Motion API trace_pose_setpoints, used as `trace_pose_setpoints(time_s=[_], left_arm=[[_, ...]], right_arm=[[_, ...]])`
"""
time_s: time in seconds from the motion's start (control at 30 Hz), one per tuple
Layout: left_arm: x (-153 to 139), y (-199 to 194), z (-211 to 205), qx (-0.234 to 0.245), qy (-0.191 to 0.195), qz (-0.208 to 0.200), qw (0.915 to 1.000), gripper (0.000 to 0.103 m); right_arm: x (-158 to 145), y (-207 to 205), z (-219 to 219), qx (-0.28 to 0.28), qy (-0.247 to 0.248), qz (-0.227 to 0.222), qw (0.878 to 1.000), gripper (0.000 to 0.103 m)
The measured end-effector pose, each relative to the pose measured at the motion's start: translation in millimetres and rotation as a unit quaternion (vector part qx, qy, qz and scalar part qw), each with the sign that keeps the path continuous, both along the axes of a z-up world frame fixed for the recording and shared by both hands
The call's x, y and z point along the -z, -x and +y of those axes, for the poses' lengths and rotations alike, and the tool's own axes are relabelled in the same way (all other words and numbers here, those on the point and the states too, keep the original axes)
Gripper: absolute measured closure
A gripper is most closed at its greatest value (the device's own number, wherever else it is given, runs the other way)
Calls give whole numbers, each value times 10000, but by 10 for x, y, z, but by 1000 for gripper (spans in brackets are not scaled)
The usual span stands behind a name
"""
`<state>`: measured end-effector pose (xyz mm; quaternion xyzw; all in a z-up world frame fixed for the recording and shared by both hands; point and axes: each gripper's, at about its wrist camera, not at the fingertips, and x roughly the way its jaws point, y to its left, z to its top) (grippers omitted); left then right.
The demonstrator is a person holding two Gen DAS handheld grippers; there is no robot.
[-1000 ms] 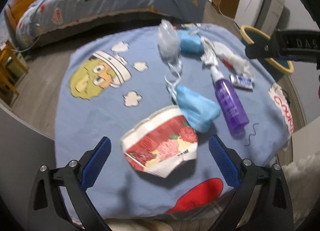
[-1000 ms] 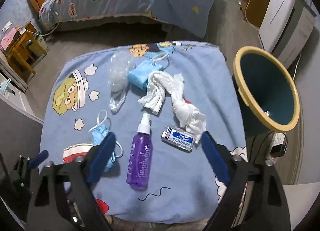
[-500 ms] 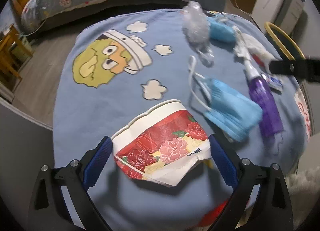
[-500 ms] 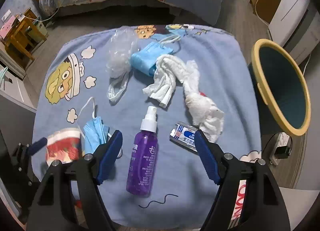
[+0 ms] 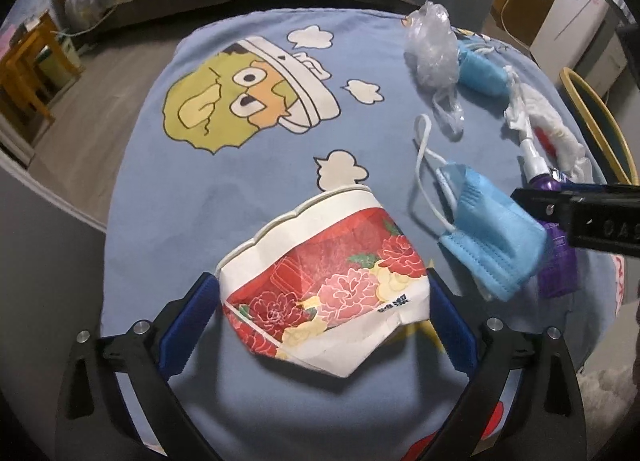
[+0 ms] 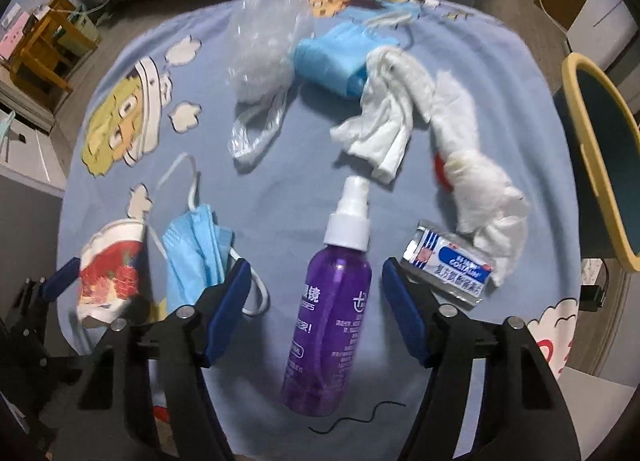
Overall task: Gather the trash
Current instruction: 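Grasp the red floral paper cup with the left tool while the right tool grasps the purple spray bottle, then carry the cup and spray bottle over the bin and open both tools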
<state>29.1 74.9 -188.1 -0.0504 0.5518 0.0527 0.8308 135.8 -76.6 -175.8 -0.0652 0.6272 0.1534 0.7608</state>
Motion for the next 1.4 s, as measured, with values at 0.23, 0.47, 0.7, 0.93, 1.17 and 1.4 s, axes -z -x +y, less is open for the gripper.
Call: trace_pose_setpoints(time_s=[0.23, 0.47, 0.7, 0.93, 1.17, 1.4], left_arm=[[-56, -25, 34, 104, -25, -48, 9999, 7], [-241, -54, -12, 278, -125, -332, 9990, 7], [-600, -162, -128, 511, -383, -865, 9942, 7], [-940, -264, -328, 792, -605, -1330, 9861, 7], [-1250, -399, -627, 1150, -693, -1728, 9758, 7], [-1321, -612, -955, 1466, -679, -1751, 9712, 7]], right_arm=[[56, -22, 17, -36, 142, 13, 9999, 69], [-130, -57, -38, -78, -30, -165, 9998, 70], [-522, -117, -220, 101, -312, -691, 9971, 71], [-1060, -227, -393, 200, -454, -1540, 9868, 71], [-1554, -361, -751, 291, -666, -1926, 9786, 71], [-1815, -534, -1347, 649, -593, -2163, 9724, 71]])
